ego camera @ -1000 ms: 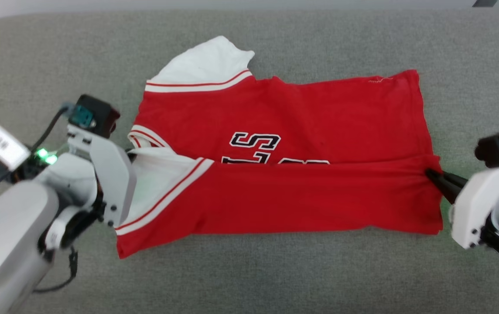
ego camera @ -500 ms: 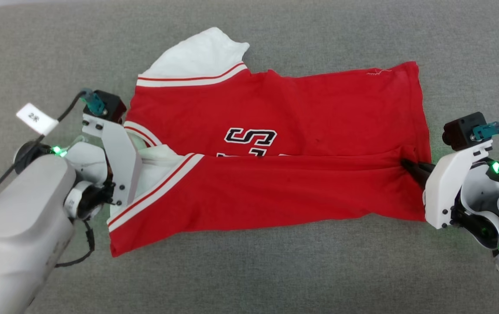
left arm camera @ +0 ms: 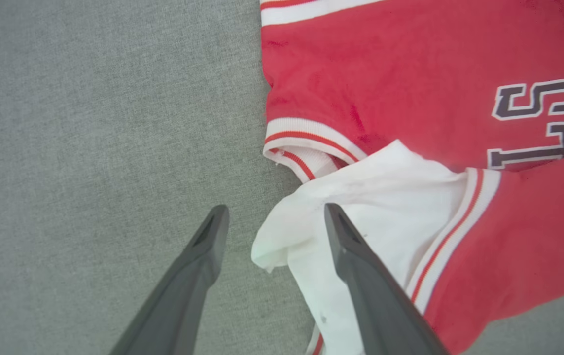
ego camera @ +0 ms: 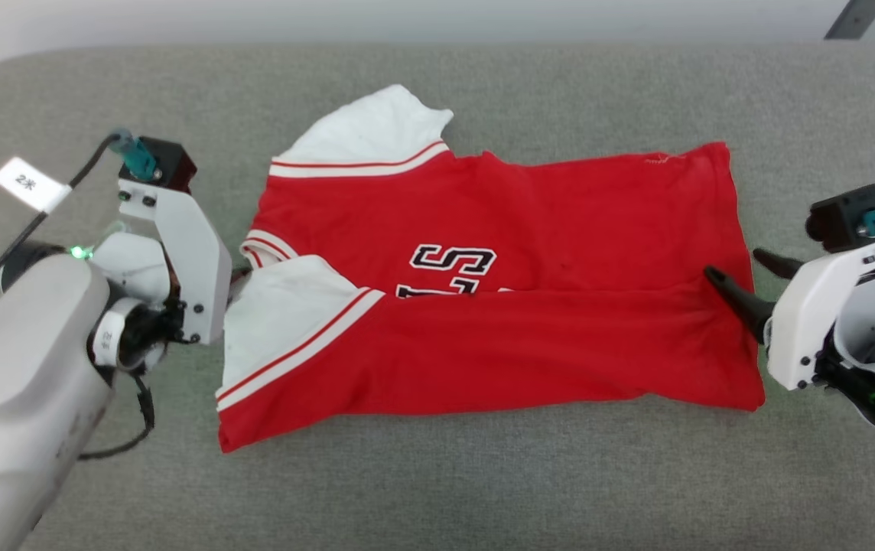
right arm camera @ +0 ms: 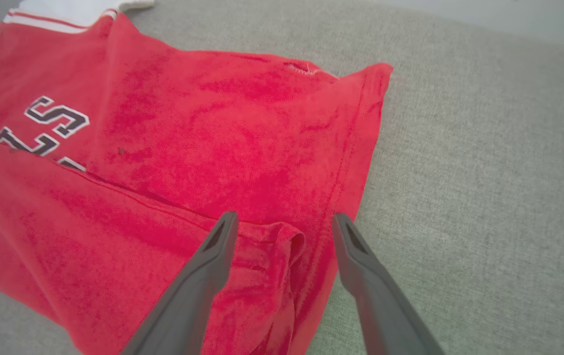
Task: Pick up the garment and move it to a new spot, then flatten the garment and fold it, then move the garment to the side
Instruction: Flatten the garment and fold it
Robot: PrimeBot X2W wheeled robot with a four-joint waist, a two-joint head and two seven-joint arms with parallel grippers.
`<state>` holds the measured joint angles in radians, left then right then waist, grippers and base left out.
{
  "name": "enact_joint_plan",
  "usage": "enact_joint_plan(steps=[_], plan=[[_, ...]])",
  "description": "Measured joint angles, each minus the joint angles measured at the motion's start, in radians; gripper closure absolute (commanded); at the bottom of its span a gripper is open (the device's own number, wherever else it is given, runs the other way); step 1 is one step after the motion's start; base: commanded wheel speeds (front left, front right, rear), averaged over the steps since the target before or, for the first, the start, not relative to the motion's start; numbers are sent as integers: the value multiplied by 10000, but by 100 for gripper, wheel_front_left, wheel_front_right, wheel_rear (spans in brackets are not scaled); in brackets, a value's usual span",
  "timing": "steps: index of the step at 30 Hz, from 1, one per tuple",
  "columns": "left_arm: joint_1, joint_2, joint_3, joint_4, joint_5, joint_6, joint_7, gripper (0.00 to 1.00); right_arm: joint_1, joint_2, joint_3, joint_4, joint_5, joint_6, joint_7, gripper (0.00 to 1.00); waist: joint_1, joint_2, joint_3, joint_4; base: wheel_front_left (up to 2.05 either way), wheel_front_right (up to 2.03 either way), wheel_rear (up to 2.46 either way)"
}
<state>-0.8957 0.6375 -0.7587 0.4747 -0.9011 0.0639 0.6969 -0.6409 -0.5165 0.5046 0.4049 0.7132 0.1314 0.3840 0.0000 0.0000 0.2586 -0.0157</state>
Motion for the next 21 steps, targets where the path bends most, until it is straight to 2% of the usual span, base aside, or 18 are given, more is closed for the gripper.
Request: enact_joint_plan(steps=[6, 14, 17, 21], plan=[[835, 477, 117, -1482, -512, 1001, 974, 0, 509, 0, -932, -581, -477, 0, -1170, 0, 0, 0, -373, 119, 0, 0, 0], [1974, 1126, 117, -3099, -980, 2376, 2071, 0, 1509, 790, -2661, -1707, -1743, 0, -2650, 0, 0, 0, -669, 25, 0, 0, 0], [2383, 1229, 90, -3342, -1139, 2713, 2257, 0, 1977, 1172, -3317, -2249, -2190, 0, -2888, 0, 0, 0, -714, -123, 0, 0, 0], [2843, 1285, 98, -3361, -1279, 2886, 2213, 0, 2594, 1657, -4059, -3058, -2627, 0, -2951, 0, 0, 0, -744, -352, 0, 0, 0]])
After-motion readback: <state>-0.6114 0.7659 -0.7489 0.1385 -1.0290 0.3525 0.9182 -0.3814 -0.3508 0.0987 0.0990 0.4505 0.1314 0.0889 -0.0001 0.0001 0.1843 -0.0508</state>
